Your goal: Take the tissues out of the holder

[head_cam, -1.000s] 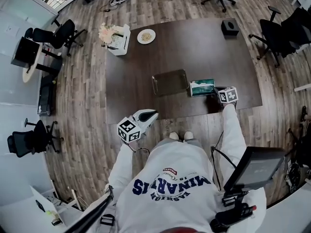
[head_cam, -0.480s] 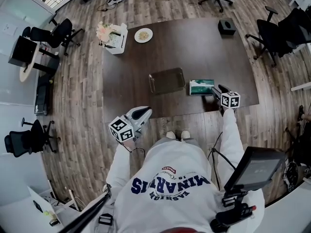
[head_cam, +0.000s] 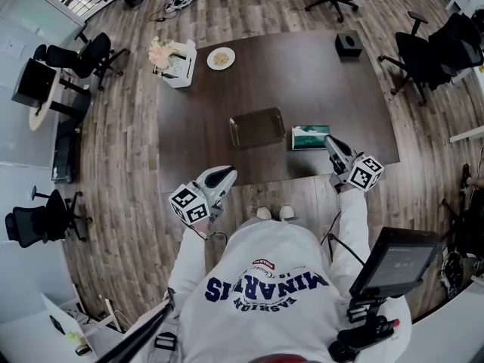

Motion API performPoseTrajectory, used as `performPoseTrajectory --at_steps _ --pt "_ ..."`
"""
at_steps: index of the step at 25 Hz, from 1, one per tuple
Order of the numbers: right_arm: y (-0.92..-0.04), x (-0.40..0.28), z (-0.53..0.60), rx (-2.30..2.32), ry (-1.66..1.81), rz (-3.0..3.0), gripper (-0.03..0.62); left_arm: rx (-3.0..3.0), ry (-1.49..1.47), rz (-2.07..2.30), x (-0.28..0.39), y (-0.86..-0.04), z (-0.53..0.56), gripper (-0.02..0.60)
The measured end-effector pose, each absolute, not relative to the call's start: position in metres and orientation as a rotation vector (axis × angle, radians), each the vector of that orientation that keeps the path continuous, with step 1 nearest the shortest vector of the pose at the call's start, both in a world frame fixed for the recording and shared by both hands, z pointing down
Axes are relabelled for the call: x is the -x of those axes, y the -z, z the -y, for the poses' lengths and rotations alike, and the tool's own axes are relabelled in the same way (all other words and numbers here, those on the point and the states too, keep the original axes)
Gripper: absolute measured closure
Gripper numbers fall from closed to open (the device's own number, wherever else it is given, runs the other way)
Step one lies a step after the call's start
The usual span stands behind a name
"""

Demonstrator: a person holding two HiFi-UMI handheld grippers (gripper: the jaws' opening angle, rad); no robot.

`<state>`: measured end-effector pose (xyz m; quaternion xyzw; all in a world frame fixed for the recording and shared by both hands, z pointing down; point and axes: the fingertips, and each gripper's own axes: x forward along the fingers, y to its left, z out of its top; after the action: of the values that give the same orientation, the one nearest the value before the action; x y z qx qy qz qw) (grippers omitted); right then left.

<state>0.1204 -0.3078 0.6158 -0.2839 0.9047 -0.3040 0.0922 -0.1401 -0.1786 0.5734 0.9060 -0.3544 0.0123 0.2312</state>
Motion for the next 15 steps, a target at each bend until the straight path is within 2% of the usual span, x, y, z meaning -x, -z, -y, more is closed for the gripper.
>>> performPoseTrajectory --at_steps 6,12,15 --pt "-0.512 -0.085 0.267 0.767 0.595 -2.784 0.586 -2.526 0.037 0.99 0.136 -0.551 0.178 0.56" --pt "-0.464 -0.07 0.23 0.932 0.204 -2.966 0.588 -2.582 0.155 1.04 0.139 -0.512 0.165 0.56" --pt "-0.462 -0.069 0.224 0.95 0.181 -2.973 0.588 -2.593 0.166 1.054 0.14 -0.505 0.158 0.56"
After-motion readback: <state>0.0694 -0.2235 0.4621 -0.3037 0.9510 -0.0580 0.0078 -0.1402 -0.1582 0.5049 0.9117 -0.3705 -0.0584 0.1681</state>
